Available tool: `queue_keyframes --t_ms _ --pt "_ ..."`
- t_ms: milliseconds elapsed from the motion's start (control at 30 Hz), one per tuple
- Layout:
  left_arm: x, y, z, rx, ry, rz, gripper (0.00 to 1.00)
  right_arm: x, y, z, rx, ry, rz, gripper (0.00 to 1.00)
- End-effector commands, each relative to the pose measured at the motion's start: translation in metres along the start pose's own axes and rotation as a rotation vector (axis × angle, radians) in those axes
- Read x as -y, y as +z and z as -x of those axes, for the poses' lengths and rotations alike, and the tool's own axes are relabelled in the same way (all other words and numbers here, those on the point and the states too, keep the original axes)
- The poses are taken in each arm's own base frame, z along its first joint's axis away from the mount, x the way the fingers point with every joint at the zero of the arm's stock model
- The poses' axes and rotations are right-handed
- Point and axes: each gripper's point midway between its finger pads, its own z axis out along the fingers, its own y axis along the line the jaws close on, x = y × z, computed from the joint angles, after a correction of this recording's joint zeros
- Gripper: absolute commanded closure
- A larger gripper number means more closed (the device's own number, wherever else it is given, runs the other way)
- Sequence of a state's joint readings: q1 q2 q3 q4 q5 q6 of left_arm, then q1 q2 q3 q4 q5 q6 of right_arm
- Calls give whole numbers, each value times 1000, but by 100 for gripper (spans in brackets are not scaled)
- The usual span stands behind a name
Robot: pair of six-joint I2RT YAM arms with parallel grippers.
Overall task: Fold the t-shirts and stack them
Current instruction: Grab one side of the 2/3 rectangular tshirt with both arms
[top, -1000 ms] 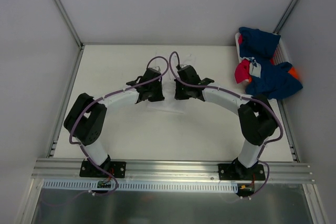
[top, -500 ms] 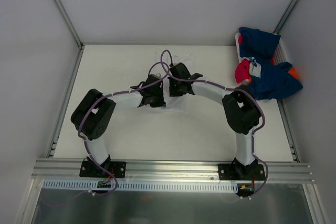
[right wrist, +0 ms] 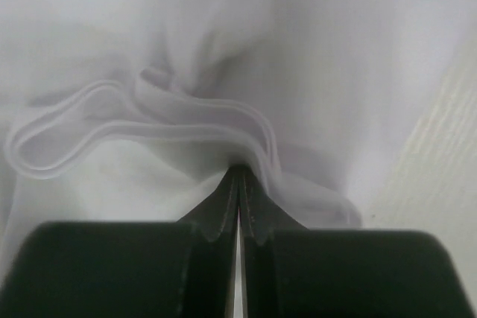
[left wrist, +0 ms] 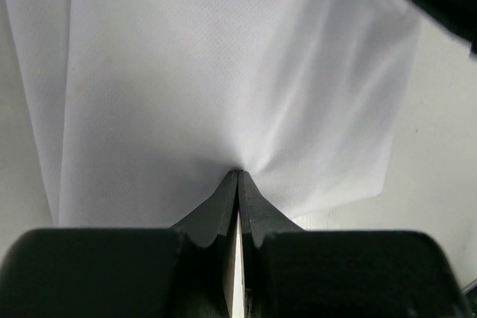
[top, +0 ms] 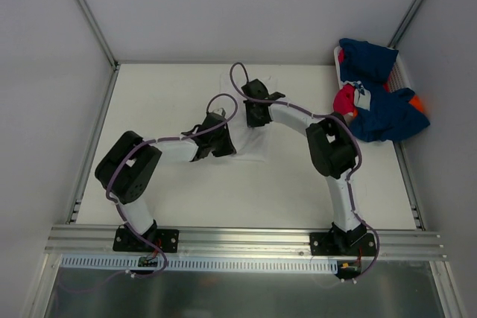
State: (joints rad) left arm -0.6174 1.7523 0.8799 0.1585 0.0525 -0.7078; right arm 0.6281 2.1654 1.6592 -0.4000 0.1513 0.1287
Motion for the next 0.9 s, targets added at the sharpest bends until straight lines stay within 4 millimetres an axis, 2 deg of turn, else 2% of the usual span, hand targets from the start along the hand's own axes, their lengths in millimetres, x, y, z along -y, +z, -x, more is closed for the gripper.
queue_keyframes --t_ms 0,67,100,200,233,333,433,500,533,567,600,633,700,733,767,800,833,867 --pt "-21 -12 -49 -117 -5 67 100 20 -3 21 22 -26 -81 100" --pt "-21 -19 -58 -120 -8 69 100 31 0 26 19 -32 -117 100" --pt "-18 -22 -63 -119 -7 68 100 31 -2 34 32 -27 -117 100" --pt "-17 -31 -75 -118 -20 65 100 40 2 41 29 -23 -133 100" --pt "-15 -34 -82 -125 -13 62 100 41 0 52 50 -21 -141 99" --pt "-11 -39 -93 -133 -13 55 100 47 2 61 65 -22 -160 100" --pt "-6 -40 -93 -133 -1 45 100 47 -7 69 87 -22 -153 100" --pt "-5 -40 -85 -104 23 52 100 43 -16 74 112 -13 -123 100" --pt "5 -42 -75 -82 34 35 100 41 -36 85 158 0 -104 100" --pt "6 -44 -70 -74 46 43 100 43 -40 79 152 -2 -103 100" --pt "8 -46 -65 -63 73 46 100 44 -50 81 169 -2 -103 100" --pt "23 -50 -49 -25 85 19 100 46 -72 90 205 1 -99 100" --pt "22 -58 -36 3 130 58 100 56 -89 80 199 -7 -130 98" --pt "36 -68 -18 52 142 38 100 59 -99 78 204 -5 -136 97" --pt "38 -75 -9 80 155 45 100 62 -126 83 246 3 -126 90" --pt "34 -82 2 117 185 84 100 69 -127 65 218 0 -139 85" --pt "45 -99 21 181 189 67 100 73 -136 59 223 8 -139 79" --pt "42 -108 35 241 192 103 100 75 -164 61 274 22 -122 63"
